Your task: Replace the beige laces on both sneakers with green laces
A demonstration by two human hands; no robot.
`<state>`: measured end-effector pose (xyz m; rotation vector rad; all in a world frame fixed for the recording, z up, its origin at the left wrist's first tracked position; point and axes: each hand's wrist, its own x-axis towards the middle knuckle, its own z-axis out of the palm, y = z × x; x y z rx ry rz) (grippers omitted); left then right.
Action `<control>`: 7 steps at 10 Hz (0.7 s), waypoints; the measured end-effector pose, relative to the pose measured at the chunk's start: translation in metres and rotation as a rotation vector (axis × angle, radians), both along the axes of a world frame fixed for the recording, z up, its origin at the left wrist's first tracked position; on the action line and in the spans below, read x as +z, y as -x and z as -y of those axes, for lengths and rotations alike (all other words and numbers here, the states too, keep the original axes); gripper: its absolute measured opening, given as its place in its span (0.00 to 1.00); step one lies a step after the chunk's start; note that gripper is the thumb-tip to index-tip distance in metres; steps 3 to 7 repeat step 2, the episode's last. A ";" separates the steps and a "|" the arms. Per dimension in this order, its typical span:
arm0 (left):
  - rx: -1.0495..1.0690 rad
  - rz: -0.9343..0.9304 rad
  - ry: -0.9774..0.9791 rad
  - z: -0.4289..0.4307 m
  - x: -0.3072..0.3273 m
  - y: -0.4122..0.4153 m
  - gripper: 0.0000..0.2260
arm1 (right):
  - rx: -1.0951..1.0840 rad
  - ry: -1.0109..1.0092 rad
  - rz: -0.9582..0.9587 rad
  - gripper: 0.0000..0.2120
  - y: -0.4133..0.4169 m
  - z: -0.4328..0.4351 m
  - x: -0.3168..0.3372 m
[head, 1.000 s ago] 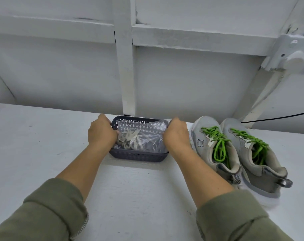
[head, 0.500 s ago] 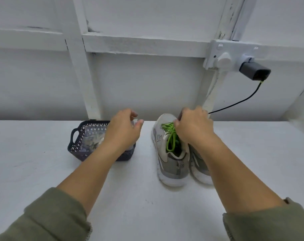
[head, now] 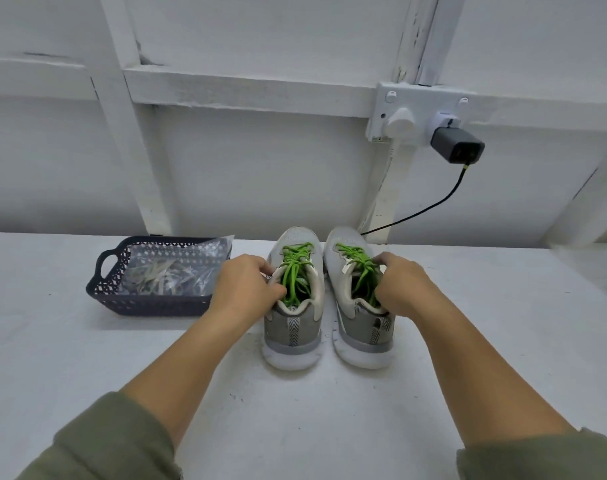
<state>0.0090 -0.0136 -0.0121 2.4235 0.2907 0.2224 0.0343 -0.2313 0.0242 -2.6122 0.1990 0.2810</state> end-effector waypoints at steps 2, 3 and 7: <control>0.081 0.002 0.045 -0.001 -0.002 0.003 0.09 | 0.005 -0.001 -0.008 0.27 -0.004 0.005 -0.002; 0.081 0.002 0.045 -0.001 -0.002 0.003 0.09 | 0.005 -0.001 -0.008 0.27 -0.004 0.005 -0.002; 0.081 0.002 0.045 -0.001 -0.002 0.003 0.09 | 0.005 -0.001 -0.008 0.27 -0.004 0.005 -0.002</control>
